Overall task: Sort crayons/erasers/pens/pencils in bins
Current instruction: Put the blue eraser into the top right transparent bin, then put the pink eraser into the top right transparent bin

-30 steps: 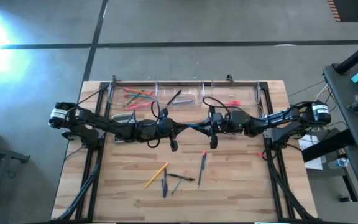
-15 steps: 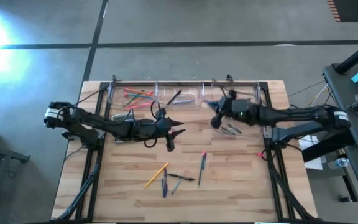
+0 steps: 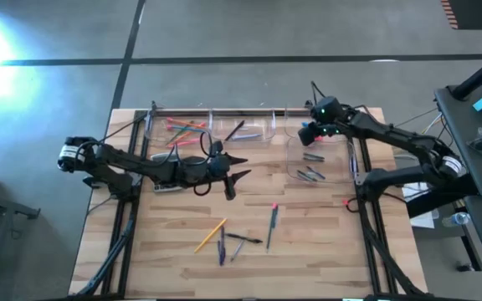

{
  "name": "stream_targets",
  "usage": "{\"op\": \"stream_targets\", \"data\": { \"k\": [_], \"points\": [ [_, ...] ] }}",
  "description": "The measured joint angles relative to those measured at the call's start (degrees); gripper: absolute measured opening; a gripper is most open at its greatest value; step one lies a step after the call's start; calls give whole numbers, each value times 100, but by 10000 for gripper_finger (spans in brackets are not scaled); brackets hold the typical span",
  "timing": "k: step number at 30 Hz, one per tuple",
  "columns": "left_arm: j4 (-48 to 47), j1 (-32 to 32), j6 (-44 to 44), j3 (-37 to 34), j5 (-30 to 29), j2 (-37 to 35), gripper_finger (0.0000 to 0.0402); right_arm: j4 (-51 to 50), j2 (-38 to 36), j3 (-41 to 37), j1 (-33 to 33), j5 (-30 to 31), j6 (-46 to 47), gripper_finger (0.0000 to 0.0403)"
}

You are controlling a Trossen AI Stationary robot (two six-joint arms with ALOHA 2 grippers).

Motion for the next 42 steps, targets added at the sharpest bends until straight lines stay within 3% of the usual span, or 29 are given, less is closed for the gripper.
{"op": "stream_targets", "data": {
  "k": [9, 14, 31, 42],
  "points": [
    [44, 15, 293, 172, 2, -8, 149, 72, 498, 143, -187, -93, 47, 120],
    [49, 67, 402, 199, 7, -7, 149, 44, 544, 320, -187, -91, 82, 149],
    [50, 329, 545, 205, 9, -10, 149, -1010, 377, 951, -85, -98, 58, 155],
    [-8, 386, 553, 216, 12, -34, 149, -1018, -1047, 866, 878, -137, 34, 161]
  ]
}}
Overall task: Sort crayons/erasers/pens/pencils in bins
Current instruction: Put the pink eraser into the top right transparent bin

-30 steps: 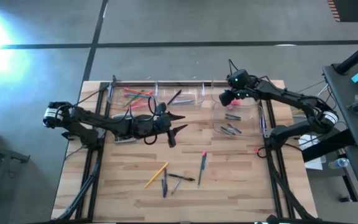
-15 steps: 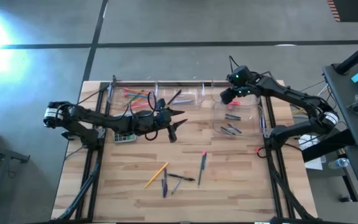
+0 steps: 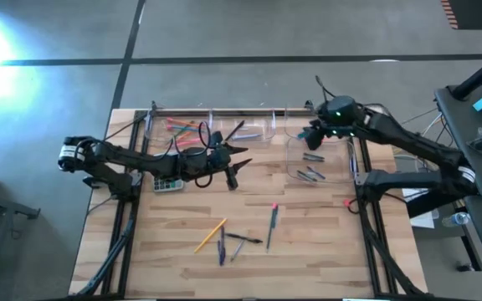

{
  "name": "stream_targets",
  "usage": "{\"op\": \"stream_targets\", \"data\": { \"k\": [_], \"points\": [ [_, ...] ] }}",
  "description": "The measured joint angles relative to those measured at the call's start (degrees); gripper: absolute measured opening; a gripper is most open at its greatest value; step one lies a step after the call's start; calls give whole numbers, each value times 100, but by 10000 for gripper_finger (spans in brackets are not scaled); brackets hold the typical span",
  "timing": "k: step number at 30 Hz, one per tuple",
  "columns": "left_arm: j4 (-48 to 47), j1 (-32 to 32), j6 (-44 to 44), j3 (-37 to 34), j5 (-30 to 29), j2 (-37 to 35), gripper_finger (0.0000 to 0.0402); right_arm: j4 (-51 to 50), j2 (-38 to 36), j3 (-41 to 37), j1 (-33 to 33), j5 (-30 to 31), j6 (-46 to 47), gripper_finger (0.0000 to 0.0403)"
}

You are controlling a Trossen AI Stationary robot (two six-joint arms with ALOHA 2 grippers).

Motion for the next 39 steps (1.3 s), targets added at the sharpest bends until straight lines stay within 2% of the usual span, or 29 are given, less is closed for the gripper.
{"op": "stream_targets", "data": {
  "k": [11, 20, 23, 27, 30, 39],
  "points": [
    [-58, 17, -22, 0, 0, 0, 149, -277, -1168, -7, 904, -106, 666, 245],
    [-59, 17, -49, 0, 1, 0, 149, -314, -1149, -195, 1777, -118, 854, 375],
    [-64, 17, -50, 0, -1, 0, 149, -110, -1074, -314, 2054, 8, 871, 395],
    [-69, 17, -50, 0, -1, 0, 149, 991, -1135, -806, 2596, 1120, 1098, 386],
    [-97, 17, -50, 0, -1, 0, 149, 2114, -1197, -1328, 3137, 1700, 581, 384],
    [-191, 17, -8, -9, -1, 0, 149, 5742, -1099, -3148, 4511, 2266, -1467, 384]
  ]
}}
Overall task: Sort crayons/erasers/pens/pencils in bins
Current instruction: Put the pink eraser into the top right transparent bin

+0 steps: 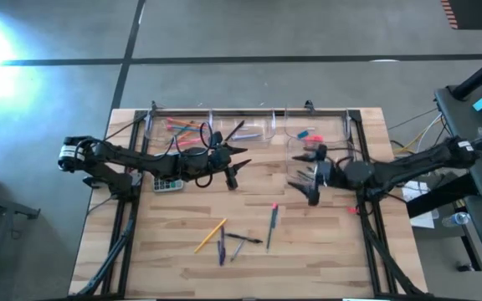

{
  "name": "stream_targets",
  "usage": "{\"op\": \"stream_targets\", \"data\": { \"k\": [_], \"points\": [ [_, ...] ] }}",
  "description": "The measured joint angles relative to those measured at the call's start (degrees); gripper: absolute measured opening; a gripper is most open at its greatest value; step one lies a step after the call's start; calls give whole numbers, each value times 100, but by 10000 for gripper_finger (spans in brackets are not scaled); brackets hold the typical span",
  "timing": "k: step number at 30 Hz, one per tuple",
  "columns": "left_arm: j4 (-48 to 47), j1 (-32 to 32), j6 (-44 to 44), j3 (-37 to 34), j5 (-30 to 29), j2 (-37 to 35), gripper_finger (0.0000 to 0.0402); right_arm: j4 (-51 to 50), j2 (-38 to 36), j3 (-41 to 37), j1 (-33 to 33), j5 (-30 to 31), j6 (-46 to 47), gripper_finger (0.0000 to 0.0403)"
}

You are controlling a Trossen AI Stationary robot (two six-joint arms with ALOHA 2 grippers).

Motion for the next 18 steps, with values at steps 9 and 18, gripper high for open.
{"op": "stream_targets", "data": {
  "k": [9, 18],
  "points": [
    [-246, -4, -50, 0, 0, 0, 149, 1762, 91, -903, 910, 51, -932, 384],
    [-2735, -13, -1249, 224, 396, 30, 149, 1741, 102, -926, 1078, 52, -1036, 384]
  ]
}}
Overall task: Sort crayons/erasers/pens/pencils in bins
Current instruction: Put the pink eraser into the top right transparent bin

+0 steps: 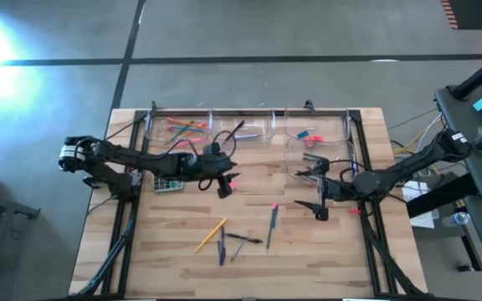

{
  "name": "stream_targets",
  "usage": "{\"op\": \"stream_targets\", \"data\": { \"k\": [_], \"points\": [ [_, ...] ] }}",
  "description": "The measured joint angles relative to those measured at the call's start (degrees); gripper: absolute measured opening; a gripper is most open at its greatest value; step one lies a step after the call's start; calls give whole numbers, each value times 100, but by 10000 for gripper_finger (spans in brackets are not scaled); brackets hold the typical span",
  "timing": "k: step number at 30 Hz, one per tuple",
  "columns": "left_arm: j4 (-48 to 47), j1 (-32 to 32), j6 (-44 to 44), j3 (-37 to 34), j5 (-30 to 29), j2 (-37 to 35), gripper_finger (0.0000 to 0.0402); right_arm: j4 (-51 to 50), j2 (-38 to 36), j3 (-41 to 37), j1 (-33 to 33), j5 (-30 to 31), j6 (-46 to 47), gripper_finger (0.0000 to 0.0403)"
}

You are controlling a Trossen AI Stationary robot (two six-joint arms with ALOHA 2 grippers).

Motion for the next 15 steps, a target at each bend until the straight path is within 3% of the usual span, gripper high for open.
{"op": "stream_targets", "data": {
  "k": [6, 11, 15],
  "points": [
    [-797, -29, -438, -5, 367, 87, 149, -2, -2, 0, -2, 0, 19, 384],
    [-916, 77, -56, -21, 516, 101, 149, 3, -2, 0, -2, 0, 42, 384],
    [-918, 232, -48, -25, 1210, 128, 149, 9, -7, 0, -2, 0, -17, 384]
  ]
}}
